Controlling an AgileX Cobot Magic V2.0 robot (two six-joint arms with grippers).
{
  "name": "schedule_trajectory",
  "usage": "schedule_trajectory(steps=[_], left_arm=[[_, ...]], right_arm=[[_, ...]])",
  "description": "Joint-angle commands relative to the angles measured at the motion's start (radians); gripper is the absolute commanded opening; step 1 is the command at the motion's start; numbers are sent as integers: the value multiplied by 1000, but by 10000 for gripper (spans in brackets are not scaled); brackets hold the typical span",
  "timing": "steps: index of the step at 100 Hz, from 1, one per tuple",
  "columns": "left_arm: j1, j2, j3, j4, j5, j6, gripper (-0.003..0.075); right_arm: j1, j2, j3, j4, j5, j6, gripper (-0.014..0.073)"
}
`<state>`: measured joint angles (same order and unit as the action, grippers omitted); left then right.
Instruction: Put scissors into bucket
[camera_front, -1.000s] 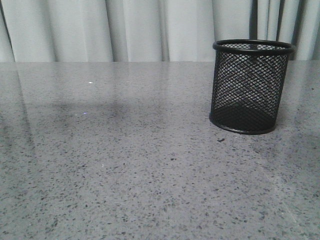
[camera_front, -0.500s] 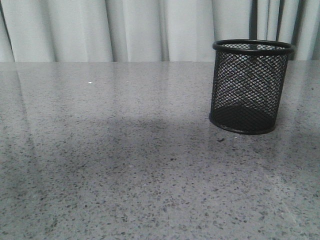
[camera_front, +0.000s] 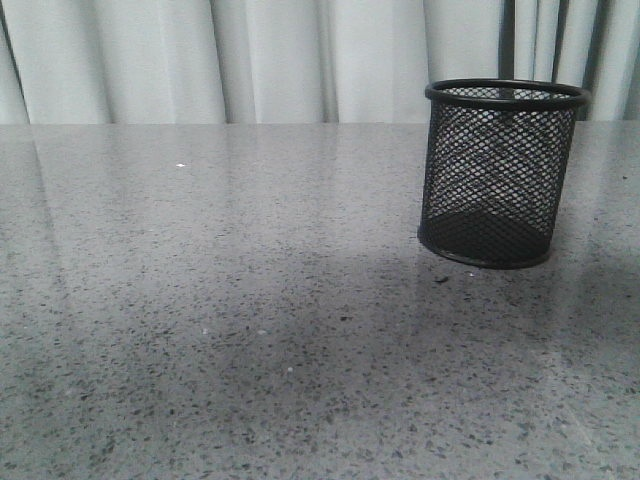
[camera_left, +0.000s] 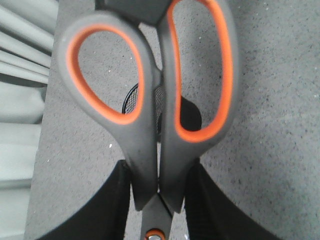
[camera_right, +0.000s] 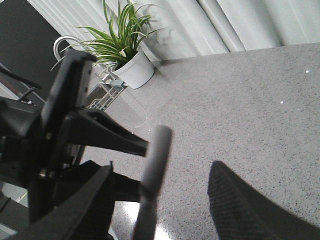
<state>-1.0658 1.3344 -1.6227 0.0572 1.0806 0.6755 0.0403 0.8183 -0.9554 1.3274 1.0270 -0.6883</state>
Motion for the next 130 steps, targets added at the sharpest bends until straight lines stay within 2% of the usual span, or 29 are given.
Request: schedule_trajectory(steps=[1,31,41,63,70,79,91,95,102,115,130], left_arm=[[-7,-14,-35,-9,-91,-19,-20],[-7,1,-39,-20,-152,-21,-20],[-7,3,-39,-20,-154,-21,-20],[-7,3,-39,-23,-165,-21,-19],[-7,3,-39,-23,-163,-21,-5],[-4,3,-39,-23,-159,-21,73],[-1,3,-39,-23,-159,-21,268],[-1,3,-39,-23,-160,-21,356],[1,3,-39,-23,-165,-21,447],[51,3,-39,-13,-174,-138,459],[207,-1,-41,-9,-150,-291,459]], right_arm=[[-6,1,-34,67,-5,-16,370],[-6,1,-34,59,1,-16,358],[-6,17,-34,56,1,-16,271],[-6,46,-34,56,8,-23,-14],[-6,51,-34,56,8,-37,-77],[-6,51,-34,56,4,-39,-67],[-6,51,-34,56,-12,-39,-67],[-6,51,-34,56,-19,-39,-67],[-6,51,-34,49,-26,-39,-67],[-6,53,-34,12,-40,-37,-66],[-6,60,-54,-92,-90,18,-48]])
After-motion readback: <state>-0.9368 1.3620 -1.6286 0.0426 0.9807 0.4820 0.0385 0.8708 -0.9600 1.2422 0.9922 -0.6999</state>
